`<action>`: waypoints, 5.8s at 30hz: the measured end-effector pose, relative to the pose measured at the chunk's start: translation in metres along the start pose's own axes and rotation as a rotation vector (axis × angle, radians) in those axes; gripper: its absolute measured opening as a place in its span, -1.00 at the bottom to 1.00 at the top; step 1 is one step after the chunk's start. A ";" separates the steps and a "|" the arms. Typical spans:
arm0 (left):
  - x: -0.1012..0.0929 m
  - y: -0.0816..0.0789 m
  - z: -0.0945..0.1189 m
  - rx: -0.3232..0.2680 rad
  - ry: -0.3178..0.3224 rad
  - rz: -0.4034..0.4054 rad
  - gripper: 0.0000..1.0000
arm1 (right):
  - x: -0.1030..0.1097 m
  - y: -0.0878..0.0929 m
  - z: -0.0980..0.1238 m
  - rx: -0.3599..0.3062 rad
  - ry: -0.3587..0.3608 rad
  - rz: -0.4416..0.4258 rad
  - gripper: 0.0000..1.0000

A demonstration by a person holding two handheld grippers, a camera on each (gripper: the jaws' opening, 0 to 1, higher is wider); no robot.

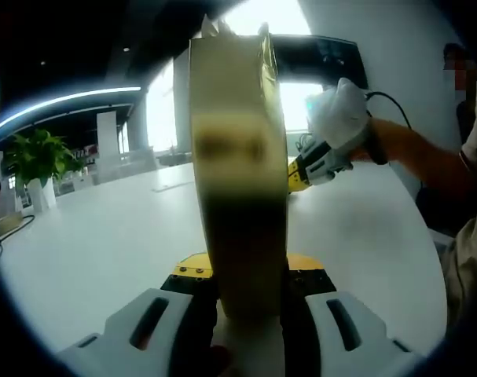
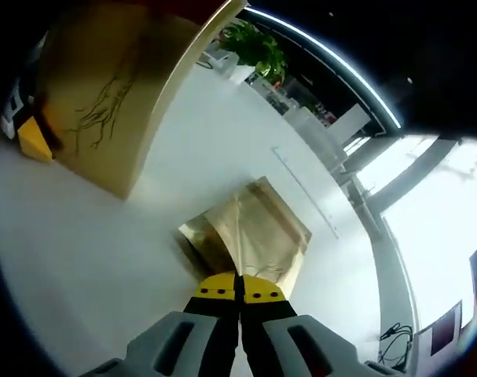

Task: Extract single mask from mask box in order stack masks on table

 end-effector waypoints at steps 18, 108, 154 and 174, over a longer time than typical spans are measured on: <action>-0.002 0.000 0.000 0.001 0.000 0.002 -0.58 | -0.015 0.012 0.003 0.019 0.058 -0.022 -1.00; 0.000 -0.001 0.000 -0.006 -0.001 0.005 -0.58 | 0.039 0.018 0.061 -0.717 -0.171 -0.469 -1.00; -0.001 -0.001 0.001 -0.006 0.001 0.006 -0.58 | 0.049 0.011 0.060 -0.699 -0.137 -0.282 -1.00; 0.000 -0.001 0.001 -0.007 0.002 0.006 -0.58 | 0.050 0.013 0.058 -0.676 -0.139 -0.266 -1.00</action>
Point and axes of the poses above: the point that each gripper's makers call its tool centre point, and the gripper's own axes: z roughly backward along the fingers, x roughly to its left, y roughly out of its underside, the point moved 1 cm from there along z, roughly backward along the fingers, and after that the axes turned 15 degrees about -y, right-handed, at the moved point
